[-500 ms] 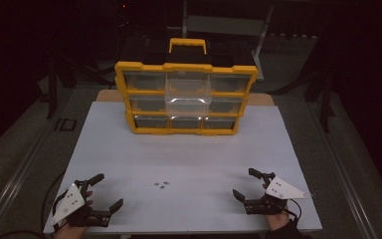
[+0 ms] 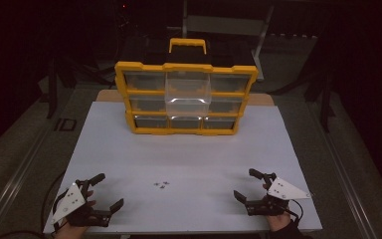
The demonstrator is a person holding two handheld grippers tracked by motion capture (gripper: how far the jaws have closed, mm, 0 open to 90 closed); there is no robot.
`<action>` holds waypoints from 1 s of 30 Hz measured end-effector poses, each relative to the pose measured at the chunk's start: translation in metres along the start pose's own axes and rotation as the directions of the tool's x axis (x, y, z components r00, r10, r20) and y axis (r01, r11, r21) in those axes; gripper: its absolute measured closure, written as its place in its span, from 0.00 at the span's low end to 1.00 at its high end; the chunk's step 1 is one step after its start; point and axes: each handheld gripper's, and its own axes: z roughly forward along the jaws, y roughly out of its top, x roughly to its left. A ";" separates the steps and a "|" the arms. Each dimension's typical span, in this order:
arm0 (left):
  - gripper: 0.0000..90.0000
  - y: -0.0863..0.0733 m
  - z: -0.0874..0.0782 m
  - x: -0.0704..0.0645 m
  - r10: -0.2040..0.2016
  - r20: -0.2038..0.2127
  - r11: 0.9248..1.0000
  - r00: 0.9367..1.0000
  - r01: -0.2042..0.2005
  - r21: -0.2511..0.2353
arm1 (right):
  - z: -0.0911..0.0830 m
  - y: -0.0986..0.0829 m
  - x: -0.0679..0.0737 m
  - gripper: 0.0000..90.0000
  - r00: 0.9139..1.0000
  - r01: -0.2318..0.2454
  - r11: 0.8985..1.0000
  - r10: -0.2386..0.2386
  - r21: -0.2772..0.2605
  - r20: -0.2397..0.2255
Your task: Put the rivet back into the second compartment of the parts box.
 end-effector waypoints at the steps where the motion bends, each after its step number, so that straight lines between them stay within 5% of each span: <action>1: 0.00 0.002 -0.001 0.000 -0.001 -0.001 1.000 1.000 0.001 -0.010 | -0.001 0.000 0.000 0.11 1.000 0.000 1.000 0.000 -0.003 0.000; 7: 0.00 0.020 -0.003 0.003 -0.008 0.024 1.000 1.000 0.009 -0.023 | -0.003 0.003 0.002 0.11 1.000 0.009 1.000 -0.009 -0.026 -0.001; 13: 0.00 0.058 -0.004 0.011 -0.007 0.071 1.000 0.997 0.006 0.008 | -0.003 0.004 0.002 0.11 1.000 0.004 1.000 -0.004 -0.029 0.004; 20: 0.00 0.084 0.004 0.019 -0.013 0.162 1.000 0.987 0.014 -0.006 | -0.003 0.004 0.001 0.11 1.000 -0.002 0.999 0.002 -0.034 -0.001; 30: 0.00 0.108 0.026 0.018 0.022 0.222 1.000 0.975 -0.021 -0.005 | -0.002 0.003 0.001 0.11 1.000 -0.012 0.999 0.012 -0.038 -0.005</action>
